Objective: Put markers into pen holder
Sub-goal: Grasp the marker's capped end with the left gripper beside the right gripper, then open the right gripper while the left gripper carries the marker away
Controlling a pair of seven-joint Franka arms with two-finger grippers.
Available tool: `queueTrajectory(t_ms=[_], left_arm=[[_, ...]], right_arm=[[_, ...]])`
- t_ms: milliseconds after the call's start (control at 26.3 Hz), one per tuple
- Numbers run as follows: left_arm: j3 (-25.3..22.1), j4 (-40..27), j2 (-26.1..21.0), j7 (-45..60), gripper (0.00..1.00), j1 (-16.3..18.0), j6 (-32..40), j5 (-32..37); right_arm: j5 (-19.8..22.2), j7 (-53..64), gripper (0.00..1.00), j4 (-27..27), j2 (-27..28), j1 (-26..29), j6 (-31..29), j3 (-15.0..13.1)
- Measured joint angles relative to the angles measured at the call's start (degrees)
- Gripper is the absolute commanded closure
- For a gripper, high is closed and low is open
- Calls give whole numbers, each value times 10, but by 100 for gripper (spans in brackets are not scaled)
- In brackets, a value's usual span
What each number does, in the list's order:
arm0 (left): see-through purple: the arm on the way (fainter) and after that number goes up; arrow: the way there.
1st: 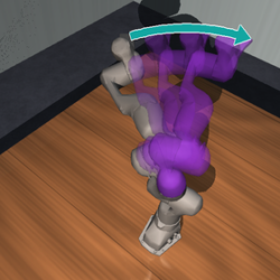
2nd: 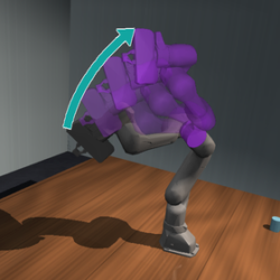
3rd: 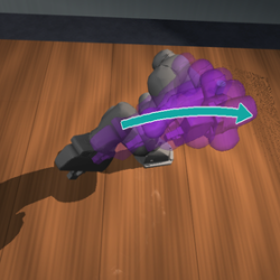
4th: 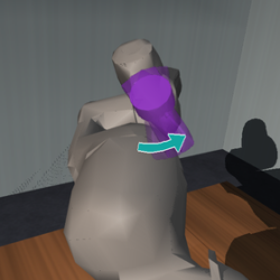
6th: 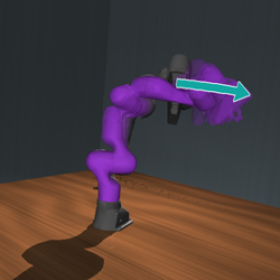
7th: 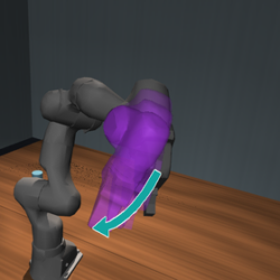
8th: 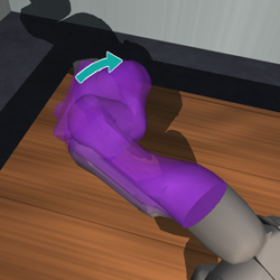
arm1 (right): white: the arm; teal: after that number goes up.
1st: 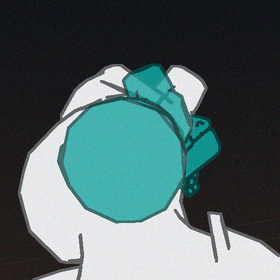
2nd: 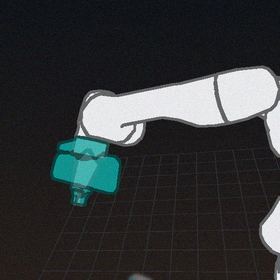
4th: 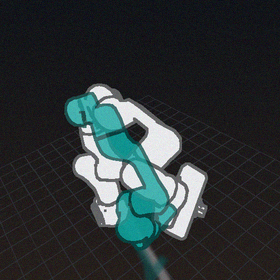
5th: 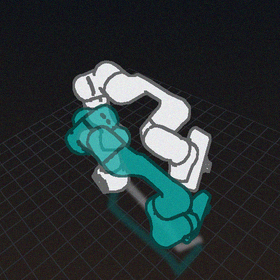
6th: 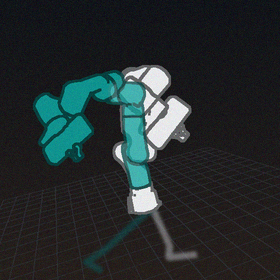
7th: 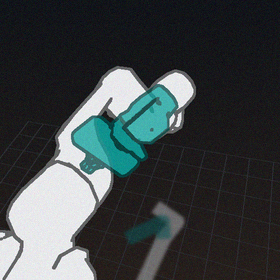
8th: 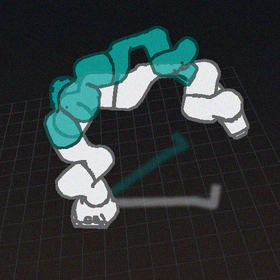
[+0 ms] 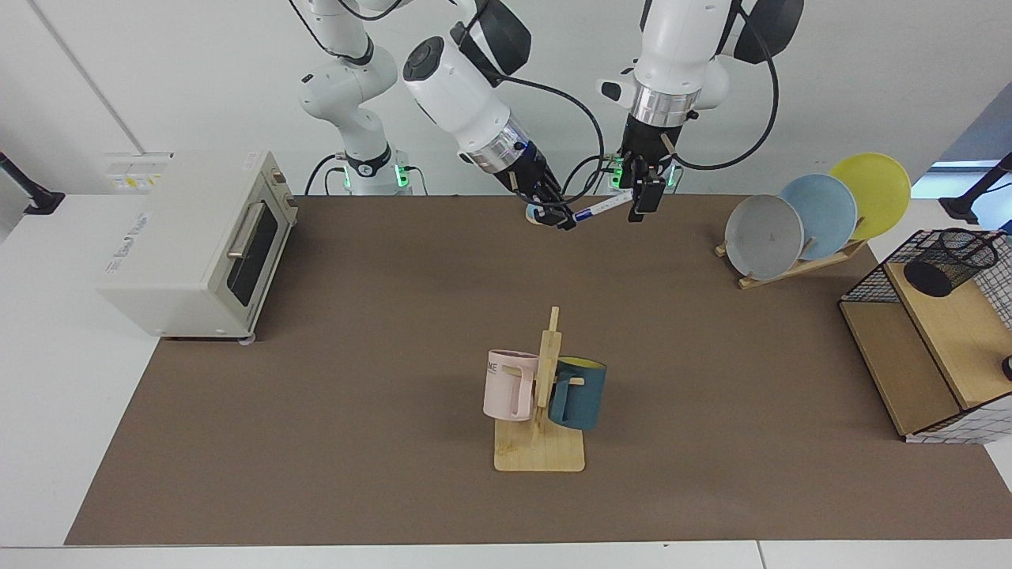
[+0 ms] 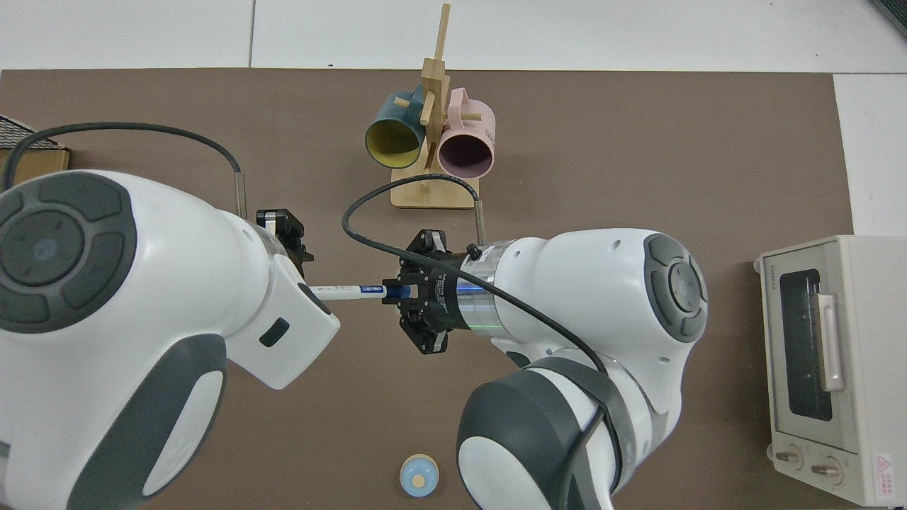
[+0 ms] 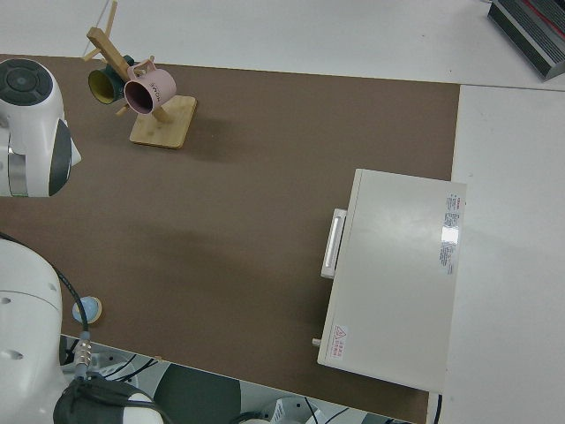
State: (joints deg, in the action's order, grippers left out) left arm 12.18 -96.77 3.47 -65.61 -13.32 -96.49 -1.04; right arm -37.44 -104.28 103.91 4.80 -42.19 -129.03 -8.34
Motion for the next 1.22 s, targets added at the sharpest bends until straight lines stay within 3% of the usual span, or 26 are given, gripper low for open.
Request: queueTrajectory(t_ms=[152, 190, 609, 647, 685, 723, 989, 1217], left_arm=[[9, -2, 0, 14, 98, 0, -3, 0], [12, -2, 0, 19, 100, -1, -3, 0], [23, -2, 1, 45, 100, -2, -7, 7], [23, -2, 1, 45, 100, -2, -7, 7], [23, -2, 1, 46, 100, -2, -7, 7], [23, -2, 1, 46, 100, -2, -6, 7], [7, -5, 1, 59, 100, -2, -4, 7], [-51, -11, 1, 59, 100, -1, 2, 13]], right_arm=[[0, 0, 100, 0, 0, 0, 0, 0], [0, 0, 100, 0, 0, 0, 0, 0], [0, 0, 100, 1, 0, 0, 1, -1], [0, 0, 91, 0, 0, 0, 1, -1], [0, 0, 42, 0, 0, 0, 1, 0], [0, 0, 0, 0, 0, 0, 1, 0], [2, 0, 0, 1, 2, 1, -1, -4], [23, 3, 0, 1, 2, 3, -1, -9]])
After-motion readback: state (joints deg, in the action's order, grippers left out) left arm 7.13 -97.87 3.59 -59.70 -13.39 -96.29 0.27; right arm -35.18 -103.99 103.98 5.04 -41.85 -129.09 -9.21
